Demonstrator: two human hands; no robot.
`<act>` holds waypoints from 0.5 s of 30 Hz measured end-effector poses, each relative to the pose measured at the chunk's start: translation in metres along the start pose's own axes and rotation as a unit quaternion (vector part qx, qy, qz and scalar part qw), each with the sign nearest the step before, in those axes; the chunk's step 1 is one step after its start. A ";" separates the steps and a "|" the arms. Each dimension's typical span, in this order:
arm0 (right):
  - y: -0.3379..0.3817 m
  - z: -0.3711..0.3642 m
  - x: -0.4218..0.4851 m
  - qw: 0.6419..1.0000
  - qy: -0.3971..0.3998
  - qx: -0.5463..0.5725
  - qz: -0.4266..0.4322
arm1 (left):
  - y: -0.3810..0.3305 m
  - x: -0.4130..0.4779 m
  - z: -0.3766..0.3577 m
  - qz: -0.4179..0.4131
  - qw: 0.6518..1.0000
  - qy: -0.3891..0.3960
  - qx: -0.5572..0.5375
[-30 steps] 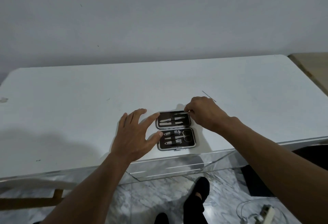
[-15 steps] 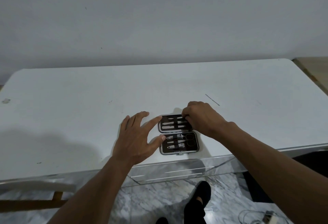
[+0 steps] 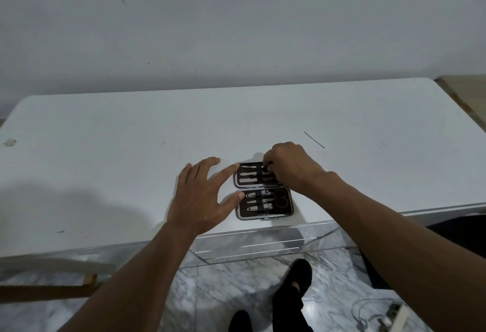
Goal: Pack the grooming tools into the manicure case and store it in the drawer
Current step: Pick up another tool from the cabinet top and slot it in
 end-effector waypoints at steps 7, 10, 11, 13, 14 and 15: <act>0.000 -0.002 0.002 0.999 -0.014 0.017 -0.027 | 0.000 0.000 0.001 0.000 1.000 -0.001 0.000; -0.001 -0.003 0.003 0.999 -0.016 0.032 -0.038 | 0.000 0.000 0.001 0.000 1.000 0.000 0.002; -0.001 -0.002 0.003 0.998 -0.016 0.038 -0.039 | 0.000 0.001 0.001 0.000 1.000 0.001 0.003; -0.003 -0.001 0.002 0.998 -0.018 0.051 -0.038 | 0.000 0.001 0.001 0.000 1.000 0.001 0.003; -0.003 0.002 0.001 0.997 -0.025 0.055 -0.036 | 0.000 0.001 0.001 0.000 1.000 0.001 0.002; -0.005 0.005 0.000 0.997 -0.037 0.058 -0.035 | 0.000 0.001 0.000 -0.001 1.000 0.002 0.002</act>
Point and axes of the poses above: each hand's wrist, its own x-axis towards the middle knuckle, its own z-axis out of the back of the hand, y = z × x, the point moved 2 cm from there along x, towards the middle knuckle, and after that the axes turned 1 degree about z, right-handed, at the moved point
